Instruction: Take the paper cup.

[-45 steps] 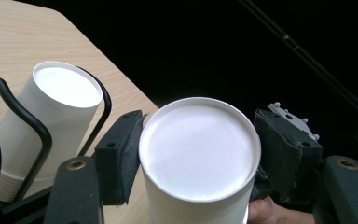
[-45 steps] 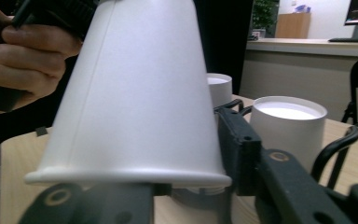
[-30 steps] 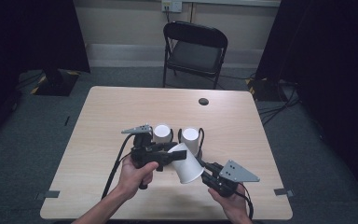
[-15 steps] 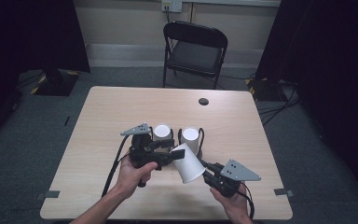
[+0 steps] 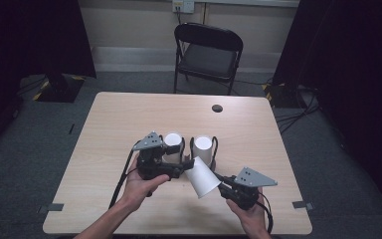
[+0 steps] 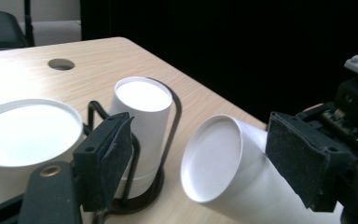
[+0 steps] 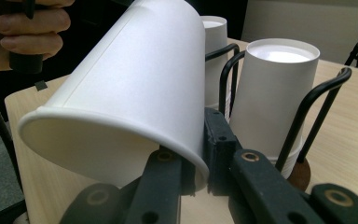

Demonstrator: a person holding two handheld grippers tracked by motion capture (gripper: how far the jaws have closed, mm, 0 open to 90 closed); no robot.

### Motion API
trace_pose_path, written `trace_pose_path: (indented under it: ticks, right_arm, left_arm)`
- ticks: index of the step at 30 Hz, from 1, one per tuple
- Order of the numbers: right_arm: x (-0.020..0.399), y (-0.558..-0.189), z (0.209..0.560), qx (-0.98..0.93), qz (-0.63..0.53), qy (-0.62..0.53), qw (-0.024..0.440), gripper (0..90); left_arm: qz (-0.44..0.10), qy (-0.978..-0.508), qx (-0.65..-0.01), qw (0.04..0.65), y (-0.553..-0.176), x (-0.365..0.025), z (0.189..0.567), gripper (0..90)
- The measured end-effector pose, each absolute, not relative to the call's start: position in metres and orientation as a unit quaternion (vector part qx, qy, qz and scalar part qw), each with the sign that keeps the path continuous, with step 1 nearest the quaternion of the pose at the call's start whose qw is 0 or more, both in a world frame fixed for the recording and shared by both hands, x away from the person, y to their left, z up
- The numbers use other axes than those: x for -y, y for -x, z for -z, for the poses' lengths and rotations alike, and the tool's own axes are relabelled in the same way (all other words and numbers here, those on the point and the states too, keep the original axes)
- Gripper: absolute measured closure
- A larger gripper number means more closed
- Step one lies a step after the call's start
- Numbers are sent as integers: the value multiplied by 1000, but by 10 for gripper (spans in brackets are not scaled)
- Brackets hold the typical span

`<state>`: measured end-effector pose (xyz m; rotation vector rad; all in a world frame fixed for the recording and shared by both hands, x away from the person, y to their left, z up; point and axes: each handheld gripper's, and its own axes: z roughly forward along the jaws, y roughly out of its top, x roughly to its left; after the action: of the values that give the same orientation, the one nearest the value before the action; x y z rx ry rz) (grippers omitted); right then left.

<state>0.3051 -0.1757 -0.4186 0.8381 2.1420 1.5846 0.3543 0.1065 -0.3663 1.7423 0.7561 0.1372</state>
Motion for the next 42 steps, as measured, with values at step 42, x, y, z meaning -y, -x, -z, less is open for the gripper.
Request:
trace_pose_path:
  ticks: [42]
  right_arm:
    - [180, -324, 425, -805, -469, -361, 45, 848]
  left_arm:
    - [-103, -818, -225, 520, -337, -115, 412, 158]
